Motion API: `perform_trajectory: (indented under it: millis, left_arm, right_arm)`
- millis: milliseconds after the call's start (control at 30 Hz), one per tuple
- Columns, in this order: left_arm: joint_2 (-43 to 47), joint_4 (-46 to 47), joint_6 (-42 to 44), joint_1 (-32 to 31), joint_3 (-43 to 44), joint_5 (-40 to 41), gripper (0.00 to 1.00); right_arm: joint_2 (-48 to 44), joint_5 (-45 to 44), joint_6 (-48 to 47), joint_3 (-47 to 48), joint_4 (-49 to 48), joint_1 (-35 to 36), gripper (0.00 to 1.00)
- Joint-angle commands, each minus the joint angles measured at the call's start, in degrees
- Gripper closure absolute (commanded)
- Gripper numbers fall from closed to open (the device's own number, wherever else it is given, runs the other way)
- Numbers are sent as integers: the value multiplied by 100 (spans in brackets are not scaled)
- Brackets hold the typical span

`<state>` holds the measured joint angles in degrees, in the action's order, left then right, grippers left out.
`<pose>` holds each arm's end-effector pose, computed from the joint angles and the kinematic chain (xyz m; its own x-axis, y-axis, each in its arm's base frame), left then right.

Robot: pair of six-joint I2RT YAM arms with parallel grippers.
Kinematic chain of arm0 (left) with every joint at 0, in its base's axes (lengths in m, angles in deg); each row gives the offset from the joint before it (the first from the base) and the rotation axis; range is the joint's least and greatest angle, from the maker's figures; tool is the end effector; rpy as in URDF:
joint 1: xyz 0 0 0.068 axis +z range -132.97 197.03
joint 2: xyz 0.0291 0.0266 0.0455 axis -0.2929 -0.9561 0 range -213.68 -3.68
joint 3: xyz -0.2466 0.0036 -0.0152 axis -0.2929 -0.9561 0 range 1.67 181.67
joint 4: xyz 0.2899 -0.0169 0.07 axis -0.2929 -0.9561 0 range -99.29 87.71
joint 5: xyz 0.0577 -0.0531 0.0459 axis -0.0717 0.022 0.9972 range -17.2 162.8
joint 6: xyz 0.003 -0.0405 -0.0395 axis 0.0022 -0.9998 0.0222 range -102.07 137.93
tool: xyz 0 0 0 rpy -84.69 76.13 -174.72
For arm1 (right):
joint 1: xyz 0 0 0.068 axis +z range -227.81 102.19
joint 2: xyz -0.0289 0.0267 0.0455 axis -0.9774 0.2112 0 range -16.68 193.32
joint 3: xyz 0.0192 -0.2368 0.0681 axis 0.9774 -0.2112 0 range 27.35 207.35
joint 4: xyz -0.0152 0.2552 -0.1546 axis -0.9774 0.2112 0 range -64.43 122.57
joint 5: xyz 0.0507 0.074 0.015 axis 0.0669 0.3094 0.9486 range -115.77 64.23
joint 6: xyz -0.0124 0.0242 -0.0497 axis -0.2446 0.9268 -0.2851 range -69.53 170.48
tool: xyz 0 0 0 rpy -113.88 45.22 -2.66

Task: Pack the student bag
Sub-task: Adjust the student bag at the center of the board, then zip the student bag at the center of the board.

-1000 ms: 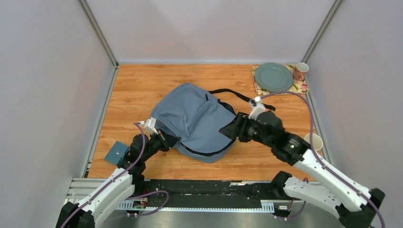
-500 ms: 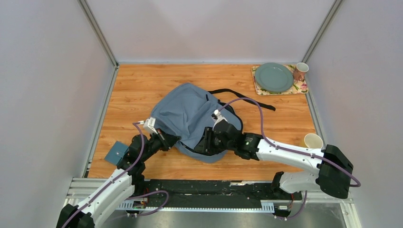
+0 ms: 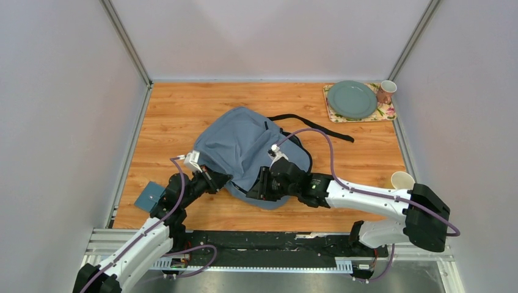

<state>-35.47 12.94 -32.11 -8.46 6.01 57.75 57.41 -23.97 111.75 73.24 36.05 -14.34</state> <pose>0.1834 -0.0988 0.1370 -0.6168 -0.5259 -0.5857 0.2677 0.5596 -0.7844 0.1431 0.2892 0.1892 -0.9280 0.1035 -0.3580 -0.1903 0.6943 0.6941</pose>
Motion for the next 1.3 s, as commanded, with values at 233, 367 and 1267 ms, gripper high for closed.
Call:
perform_trajectory:
  millis: [233, 367, 1267]
  left_arm:
    - [-82, 561, -41, -52, 14, -481, 100]
    - [-64, 587, -67, -43, -12, -517, 100]
    - [-231, 842, -146, -43, -30, -648, 100]
  right_arm:
    - [343, -497, 16, 254, 51, 0, 67]
    - [466, -435, -54, 359, -2, -123, 67]
    - [1073, 400, 130, 272, -793, -115, 79]
